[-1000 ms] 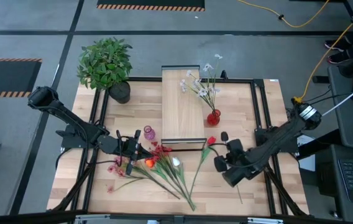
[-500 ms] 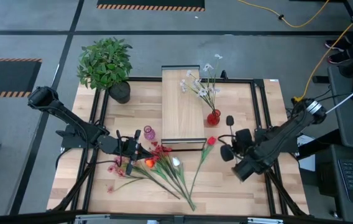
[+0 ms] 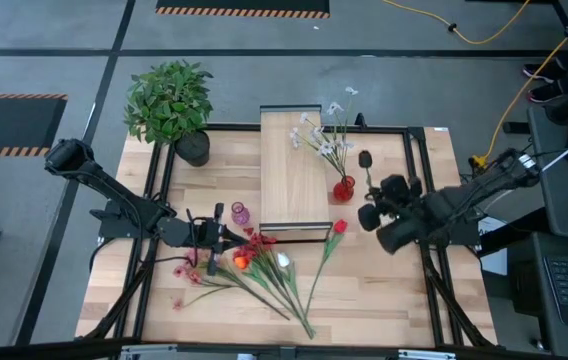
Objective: Pick and place flowers into a vace then onto a shelf
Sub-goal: Put the black tulip into the red vase
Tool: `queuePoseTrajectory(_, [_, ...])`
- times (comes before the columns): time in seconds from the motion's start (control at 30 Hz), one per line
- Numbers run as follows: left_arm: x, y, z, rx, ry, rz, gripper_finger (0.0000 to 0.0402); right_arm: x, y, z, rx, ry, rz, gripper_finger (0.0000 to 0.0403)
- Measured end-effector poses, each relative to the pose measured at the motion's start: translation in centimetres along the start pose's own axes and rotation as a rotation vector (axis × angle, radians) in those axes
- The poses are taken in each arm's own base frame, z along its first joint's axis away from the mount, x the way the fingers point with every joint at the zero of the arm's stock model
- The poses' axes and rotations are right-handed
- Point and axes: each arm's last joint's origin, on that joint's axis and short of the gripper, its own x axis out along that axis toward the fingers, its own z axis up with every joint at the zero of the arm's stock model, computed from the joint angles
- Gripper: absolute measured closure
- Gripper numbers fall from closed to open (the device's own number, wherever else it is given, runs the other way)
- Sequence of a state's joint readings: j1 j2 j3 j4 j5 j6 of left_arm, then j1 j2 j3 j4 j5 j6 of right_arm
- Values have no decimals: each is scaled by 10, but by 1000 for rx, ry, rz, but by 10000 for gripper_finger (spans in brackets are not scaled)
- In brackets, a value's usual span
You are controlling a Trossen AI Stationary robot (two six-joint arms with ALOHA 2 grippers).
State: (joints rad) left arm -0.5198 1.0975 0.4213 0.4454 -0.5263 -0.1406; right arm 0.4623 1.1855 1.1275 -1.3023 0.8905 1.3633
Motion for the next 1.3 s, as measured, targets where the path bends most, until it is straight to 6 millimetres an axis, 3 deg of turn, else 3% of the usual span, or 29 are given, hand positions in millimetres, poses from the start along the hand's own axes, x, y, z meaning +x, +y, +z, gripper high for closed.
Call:
queuePoseTrajectory(0.27, [0, 0, 0, 5, -1, 3, 398, 1, -23, 34, -57, -100, 76, 402])
queuePoseTrajectory(0.67, [0, 0, 0, 5, -1, 4, 398, 28, -29, 29, -137, -379, 192, 402])
queuePoseTrajectory(1.03, [0, 0, 0, 13, -1, 4, 398, 18, -35, 50, -156, -604, 208, 403])
queuePoseTrajectory(1.3, [1, 1, 0, 52, -2, 11, 398, 31, -23, 51, -181, -651, 174, 403])
